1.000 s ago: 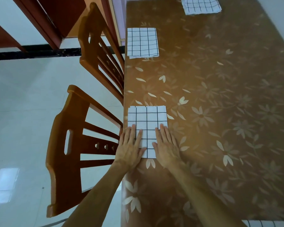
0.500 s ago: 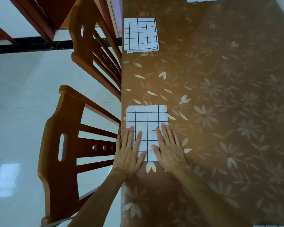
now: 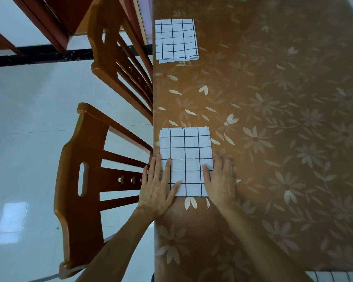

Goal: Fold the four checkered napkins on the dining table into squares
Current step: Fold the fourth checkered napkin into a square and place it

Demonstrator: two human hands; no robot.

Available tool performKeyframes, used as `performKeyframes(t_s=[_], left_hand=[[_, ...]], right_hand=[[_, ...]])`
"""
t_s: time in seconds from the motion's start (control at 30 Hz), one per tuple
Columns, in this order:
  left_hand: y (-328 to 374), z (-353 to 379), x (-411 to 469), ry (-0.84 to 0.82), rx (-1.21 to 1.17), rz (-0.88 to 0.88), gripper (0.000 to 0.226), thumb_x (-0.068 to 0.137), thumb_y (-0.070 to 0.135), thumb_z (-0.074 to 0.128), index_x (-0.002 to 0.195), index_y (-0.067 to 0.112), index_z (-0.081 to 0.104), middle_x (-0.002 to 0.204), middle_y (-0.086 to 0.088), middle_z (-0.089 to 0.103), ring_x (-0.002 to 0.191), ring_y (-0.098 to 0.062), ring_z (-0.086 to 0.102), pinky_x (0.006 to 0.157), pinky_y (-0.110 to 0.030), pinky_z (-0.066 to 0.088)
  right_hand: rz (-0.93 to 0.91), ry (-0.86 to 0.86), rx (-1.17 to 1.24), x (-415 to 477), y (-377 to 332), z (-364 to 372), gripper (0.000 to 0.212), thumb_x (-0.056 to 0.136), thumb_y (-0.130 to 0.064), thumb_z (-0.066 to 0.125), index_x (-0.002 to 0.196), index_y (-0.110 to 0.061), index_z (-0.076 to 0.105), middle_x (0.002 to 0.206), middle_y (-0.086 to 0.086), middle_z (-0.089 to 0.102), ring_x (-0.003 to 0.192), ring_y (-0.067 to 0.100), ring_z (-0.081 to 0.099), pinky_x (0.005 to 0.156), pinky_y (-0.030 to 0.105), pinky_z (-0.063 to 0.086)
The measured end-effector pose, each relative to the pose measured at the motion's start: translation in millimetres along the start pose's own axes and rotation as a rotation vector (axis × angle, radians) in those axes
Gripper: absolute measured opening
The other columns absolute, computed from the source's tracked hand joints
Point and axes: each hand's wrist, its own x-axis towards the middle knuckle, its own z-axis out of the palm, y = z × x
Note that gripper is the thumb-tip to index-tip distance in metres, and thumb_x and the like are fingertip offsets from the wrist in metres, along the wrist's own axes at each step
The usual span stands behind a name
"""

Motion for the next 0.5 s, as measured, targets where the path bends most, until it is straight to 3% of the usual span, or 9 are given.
performKeyframes(t_s=[0.1,0.2,0.3,0.43,0.5], left_hand=[[3.0,3.5,-0.2,-0.02,0.006,-0.006,0.082,0.09,0.074,0.002,0.156,0.026,-0.013,0.162,-0.009,-0.025,0.151,-0.028,-0.015,0.122,-0.053,0.009],[11.5,5.5,-3.6,-0.022,-0.011,-0.005,0.081,0.091,0.073,0.005,0.156,0.028,-0.013,0.162,-0.009,-0.023,0.15,-0.027,-0.018,0.123,-0.052,0.007],[17.7,5.1,-3.6,-0.012,-0.013,-0.01,0.078,0.093,0.071,0.011,0.156,0.029,-0.008,0.164,-0.008,-0.019,0.15,-0.028,-0.019,0.123,-0.052,0.007],[20.1,1.1,-0.2,0.006,0.013,-0.021,0.078,0.094,0.071,0.015,0.157,0.027,-0.001,0.165,-0.01,-0.01,0.152,-0.029,-0.012,0.122,-0.053,0.009],[21.2,-1.2,3.2,0.028,0.007,-0.016,0.079,0.094,0.07,0.015,0.157,0.026,-0.001,0.165,-0.011,-0.009,0.152,-0.029,-0.009,0.123,-0.052,0.008]], right_hand=[[0.185,-0.064,0.167,11.4,-7.7,-4.6,0.059,0.097,-0.032,0.055,0.145,-0.009,0.032,0.136,0.018,0.048,0.126,0.033,0.043,0.103,0.045,0.037],[0.22,-0.087,0.235,19.1,-4.6,-3.0,0.06,0.095,-0.021,0.06,0.145,-0.007,0.031,0.107,0.007,0.067,0.115,0.025,0.052,0.101,0.038,0.033],[0.203,-0.097,0.242,22.4,4.1,-1.4,0.057,0.092,-0.011,0.063,0.143,-0.005,0.038,0.089,0.0,0.068,0.104,0.026,0.059,0.098,0.046,0.043],[0.151,-0.082,0.193,22.5,11.0,-5.6,0.049,0.092,-0.018,0.063,0.137,-0.012,0.044,0.106,0.007,0.061,0.107,0.027,0.054,0.088,0.041,0.049],[0.016,-0.003,0.073,19.4,10.4,-5.7,0.047,0.09,-0.023,0.065,0.133,-0.012,0.047,0.119,0.01,0.054,0.109,0.028,0.05,0.092,0.043,0.047]])
